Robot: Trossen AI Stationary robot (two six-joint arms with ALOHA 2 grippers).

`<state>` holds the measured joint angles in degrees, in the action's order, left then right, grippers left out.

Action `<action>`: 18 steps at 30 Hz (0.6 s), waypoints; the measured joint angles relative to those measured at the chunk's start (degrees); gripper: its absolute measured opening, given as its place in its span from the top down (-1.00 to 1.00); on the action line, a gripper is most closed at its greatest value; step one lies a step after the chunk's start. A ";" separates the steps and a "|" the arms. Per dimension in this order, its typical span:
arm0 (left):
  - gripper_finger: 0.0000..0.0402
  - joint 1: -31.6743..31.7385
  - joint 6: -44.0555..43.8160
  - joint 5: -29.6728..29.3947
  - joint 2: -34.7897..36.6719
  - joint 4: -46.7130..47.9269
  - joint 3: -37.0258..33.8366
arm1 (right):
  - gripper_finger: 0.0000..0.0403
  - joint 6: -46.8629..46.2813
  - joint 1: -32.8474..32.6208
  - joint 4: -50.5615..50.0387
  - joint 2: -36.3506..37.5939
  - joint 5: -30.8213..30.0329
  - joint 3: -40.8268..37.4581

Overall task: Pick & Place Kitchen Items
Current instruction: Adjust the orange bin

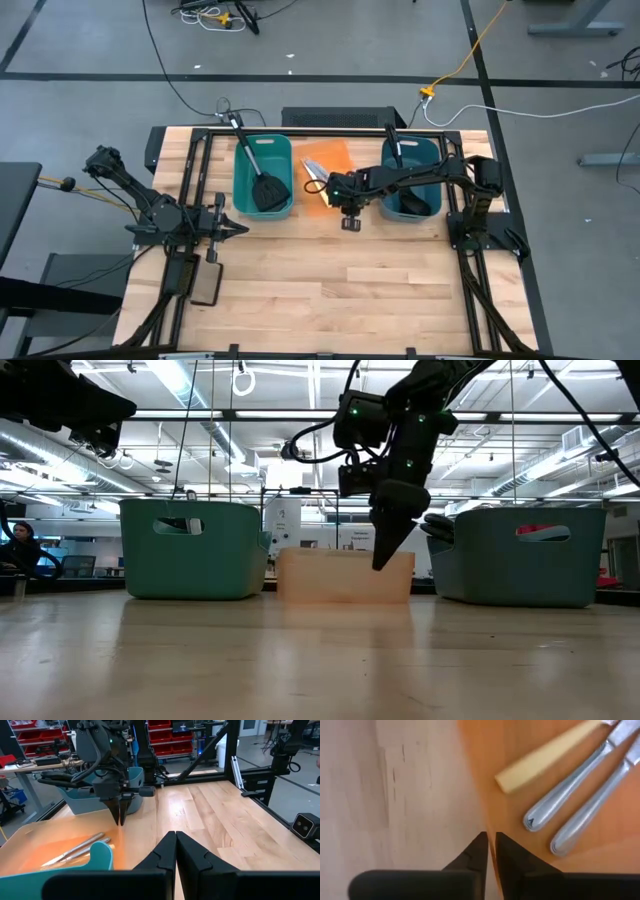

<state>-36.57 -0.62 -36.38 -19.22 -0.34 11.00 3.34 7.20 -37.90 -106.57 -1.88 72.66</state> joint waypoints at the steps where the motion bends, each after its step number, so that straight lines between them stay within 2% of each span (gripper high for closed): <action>1: 0.91 0.01 -0.01 -0.02 0.00 0.00 0.00 | 0.83 -0.50 -0.07 0.30 -0.01 0.01 0.00; 9: 0.91 0.01 -0.02 0.00 0.00 0.00 0.00 | 0.88 -3.31 -0.13 1.83 0.00 2.73 0.00; 18: 0.91 0.01 -0.23 0.00 0.00 0.02 0.00 | 0.88 1.07 -0.15 1.30 0.01 2.86 0.00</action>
<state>-36.56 -0.85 -36.38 -19.22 -0.32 11.00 4.41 7.05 -36.60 -106.56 0.97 72.66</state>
